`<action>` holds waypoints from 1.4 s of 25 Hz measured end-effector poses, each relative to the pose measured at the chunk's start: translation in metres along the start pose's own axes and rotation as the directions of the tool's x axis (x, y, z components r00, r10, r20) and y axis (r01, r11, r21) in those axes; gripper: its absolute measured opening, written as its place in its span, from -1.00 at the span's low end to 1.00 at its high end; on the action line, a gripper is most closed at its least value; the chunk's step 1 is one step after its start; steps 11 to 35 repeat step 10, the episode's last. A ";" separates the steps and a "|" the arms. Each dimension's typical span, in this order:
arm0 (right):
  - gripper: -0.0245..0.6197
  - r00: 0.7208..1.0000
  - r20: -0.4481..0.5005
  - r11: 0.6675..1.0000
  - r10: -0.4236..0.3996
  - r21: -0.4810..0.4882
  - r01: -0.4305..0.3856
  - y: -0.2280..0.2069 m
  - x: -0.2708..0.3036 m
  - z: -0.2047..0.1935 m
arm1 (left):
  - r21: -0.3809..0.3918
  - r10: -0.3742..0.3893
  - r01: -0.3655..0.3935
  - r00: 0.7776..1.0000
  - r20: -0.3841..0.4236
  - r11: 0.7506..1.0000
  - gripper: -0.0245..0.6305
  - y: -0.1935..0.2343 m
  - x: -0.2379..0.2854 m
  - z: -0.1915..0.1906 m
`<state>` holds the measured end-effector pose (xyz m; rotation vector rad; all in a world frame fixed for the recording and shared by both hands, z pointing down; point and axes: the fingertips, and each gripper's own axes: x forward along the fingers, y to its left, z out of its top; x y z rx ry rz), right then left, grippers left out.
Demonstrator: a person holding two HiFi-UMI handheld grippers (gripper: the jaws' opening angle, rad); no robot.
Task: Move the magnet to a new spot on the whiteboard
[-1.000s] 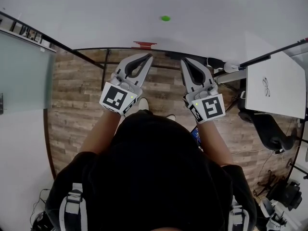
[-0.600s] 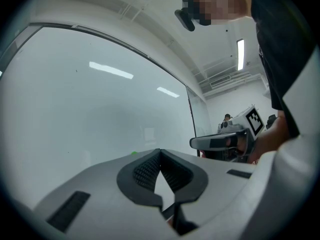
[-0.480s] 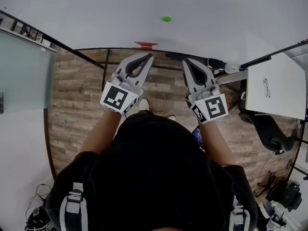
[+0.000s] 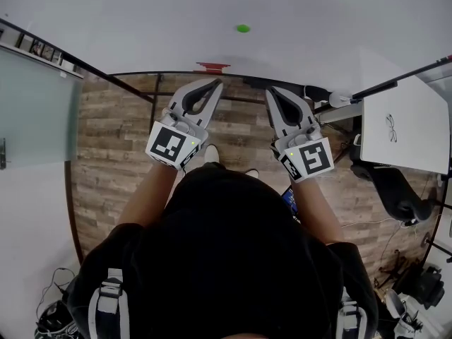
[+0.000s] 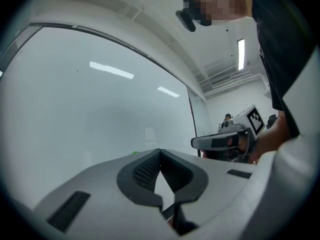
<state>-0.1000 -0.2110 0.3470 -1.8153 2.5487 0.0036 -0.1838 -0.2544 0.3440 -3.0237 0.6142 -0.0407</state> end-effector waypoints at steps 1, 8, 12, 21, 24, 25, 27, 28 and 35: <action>-0.92 1.000 0.000 1.000 -0.001 0.001 0.001 -0.001 0.000 0.000 | 0.000 -0.002 0.002 1.000 -0.001 1.000 -0.92 0.000 0.001 0.000; -0.92 1.000 -0.007 1.000 -0.007 -0.028 0.007 -0.002 -0.001 -0.001 | -0.002 -0.008 0.008 1.000 -0.008 1.000 -0.92 -0.001 0.004 -0.002; -0.92 1.000 -0.012 0.999 -0.004 -0.037 0.004 -0.002 -0.001 -0.002 | -0.004 -0.009 0.009 1.000 -0.006 1.000 -0.92 -0.002 0.005 -0.002; -0.92 1.000 -0.012 0.999 -0.004 -0.037 0.004 -0.002 -0.001 -0.002 | -0.004 -0.009 0.009 1.000 -0.006 1.000 -0.92 -0.002 0.005 -0.002; -0.92 1.000 -0.012 0.999 -0.004 -0.037 0.004 -0.002 -0.001 -0.002 | -0.004 -0.009 0.009 1.000 -0.006 1.000 -0.92 -0.002 0.005 -0.002; -0.92 1.000 -0.012 0.999 -0.004 -0.037 0.004 -0.002 -0.001 -0.002 | -0.004 -0.009 0.009 1.000 -0.006 1.000 -0.92 -0.002 0.005 -0.002; -0.92 1.000 -0.012 0.999 -0.004 -0.037 0.004 -0.002 -0.001 -0.002 | -0.004 -0.009 0.009 1.000 -0.006 1.000 -0.92 -0.002 0.005 -0.002; -0.92 1.000 -0.012 0.999 -0.004 -0.037 0.004 -0.002 -0.001 -0.002 | -0.004 -0.009 0.009 1.000 -0.006 1.000 -0.92 -0.002 0.005 -0.002; -0.92 1.000 -0.012 0.999 -0.004 -0.037 0.004 -0.002 -0.001 -0.002 | -0.004 -0.009 0.009 1.000 -0.006 1.000 -0.92 -0.002 0.005 -0.002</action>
